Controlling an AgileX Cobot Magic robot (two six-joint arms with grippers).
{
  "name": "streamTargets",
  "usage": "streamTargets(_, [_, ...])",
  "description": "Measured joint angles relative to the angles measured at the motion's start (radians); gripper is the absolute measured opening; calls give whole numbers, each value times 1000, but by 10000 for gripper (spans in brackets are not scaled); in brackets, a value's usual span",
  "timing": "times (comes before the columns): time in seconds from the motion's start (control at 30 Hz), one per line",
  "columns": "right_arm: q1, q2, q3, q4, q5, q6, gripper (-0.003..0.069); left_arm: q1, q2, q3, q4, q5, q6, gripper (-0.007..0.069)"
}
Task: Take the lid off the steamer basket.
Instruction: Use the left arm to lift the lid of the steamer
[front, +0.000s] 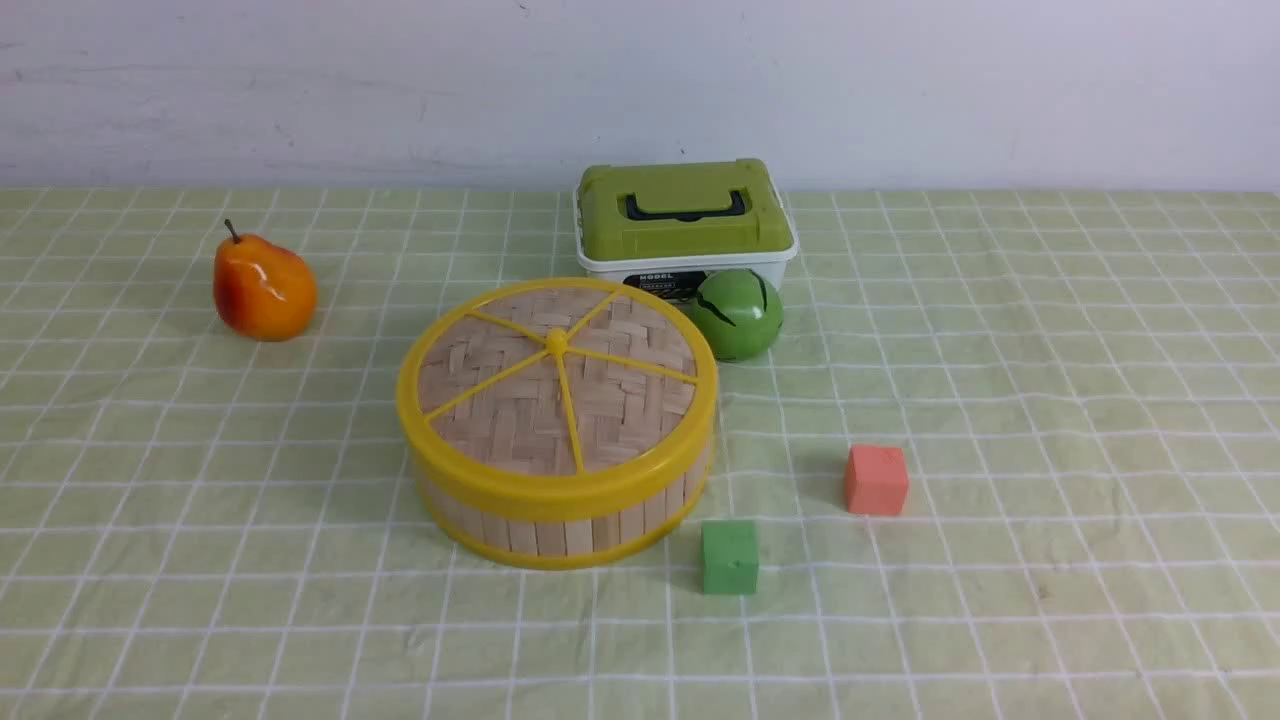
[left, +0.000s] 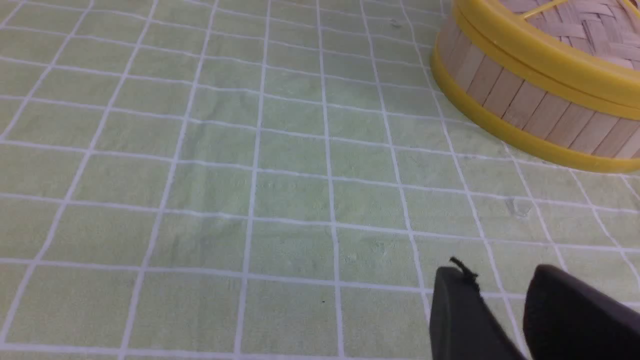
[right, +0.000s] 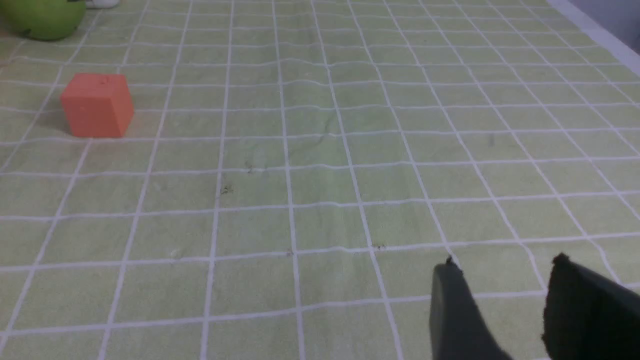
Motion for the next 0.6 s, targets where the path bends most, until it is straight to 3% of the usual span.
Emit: streamTargets(0.6, [0, 0, 0, 0, 0, 0, 241, 0, 0, 0, 0, 0, 0, 216])
